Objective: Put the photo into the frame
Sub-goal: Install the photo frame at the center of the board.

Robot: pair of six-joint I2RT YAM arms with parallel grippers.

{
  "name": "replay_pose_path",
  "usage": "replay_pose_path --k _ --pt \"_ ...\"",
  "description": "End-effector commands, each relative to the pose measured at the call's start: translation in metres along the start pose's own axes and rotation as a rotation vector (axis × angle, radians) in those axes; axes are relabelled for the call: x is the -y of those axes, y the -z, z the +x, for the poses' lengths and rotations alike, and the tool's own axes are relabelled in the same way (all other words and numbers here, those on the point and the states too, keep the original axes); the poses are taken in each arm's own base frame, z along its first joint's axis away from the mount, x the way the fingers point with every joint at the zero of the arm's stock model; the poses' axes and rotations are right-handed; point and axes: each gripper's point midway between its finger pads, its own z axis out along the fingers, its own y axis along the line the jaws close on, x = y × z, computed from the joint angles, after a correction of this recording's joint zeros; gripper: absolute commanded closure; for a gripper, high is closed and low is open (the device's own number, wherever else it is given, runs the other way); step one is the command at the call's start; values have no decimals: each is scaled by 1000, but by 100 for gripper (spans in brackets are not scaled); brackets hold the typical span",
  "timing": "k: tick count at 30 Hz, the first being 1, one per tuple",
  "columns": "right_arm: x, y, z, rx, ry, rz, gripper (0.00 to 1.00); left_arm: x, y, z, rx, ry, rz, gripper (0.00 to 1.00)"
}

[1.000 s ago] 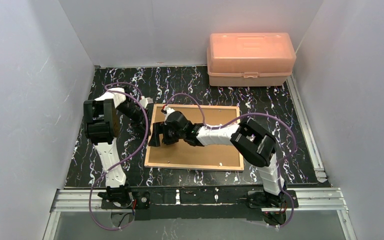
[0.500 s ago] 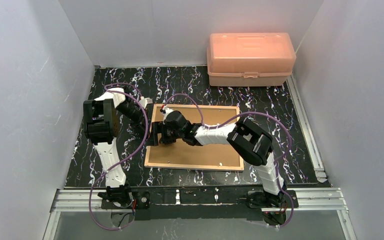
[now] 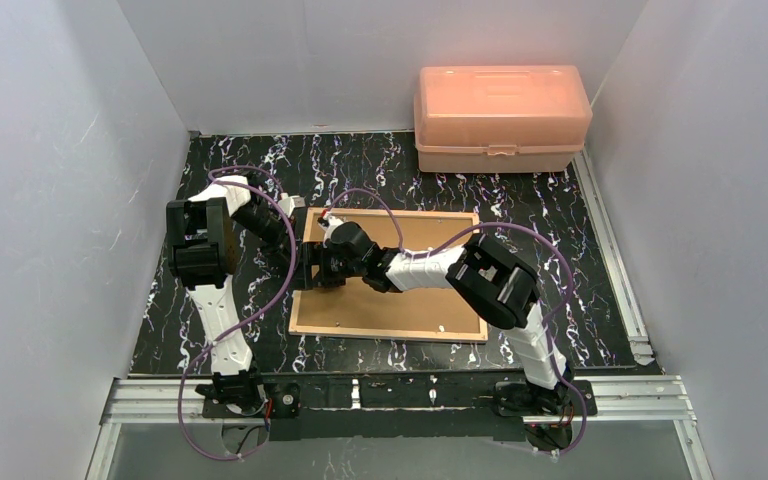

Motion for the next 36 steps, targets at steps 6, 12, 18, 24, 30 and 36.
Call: replay_pose_path --k 6,12,18,24,30,36 --pt "1 -12 6 -32 -3 -14 11 5 -3 0 2 -26 22 97" --pt "2 -15 13 -62 -12 -27 12 5 -3 0 3 -26 23 98" --pt "-1 -13 11 -58 -10 -34 12 6 -3 -1 6 -24 27 98" --pt "-4 -13 8 -58 -7 -42 12 7 -1 -1 10 -28 25 98" --pt "-9 -3 -15 -7 22 -33 11 12 4 -1 13 -34 26 98" --pt "-14 47 -83 130 93 16 7 22 32 -5 37 -75 29 94"
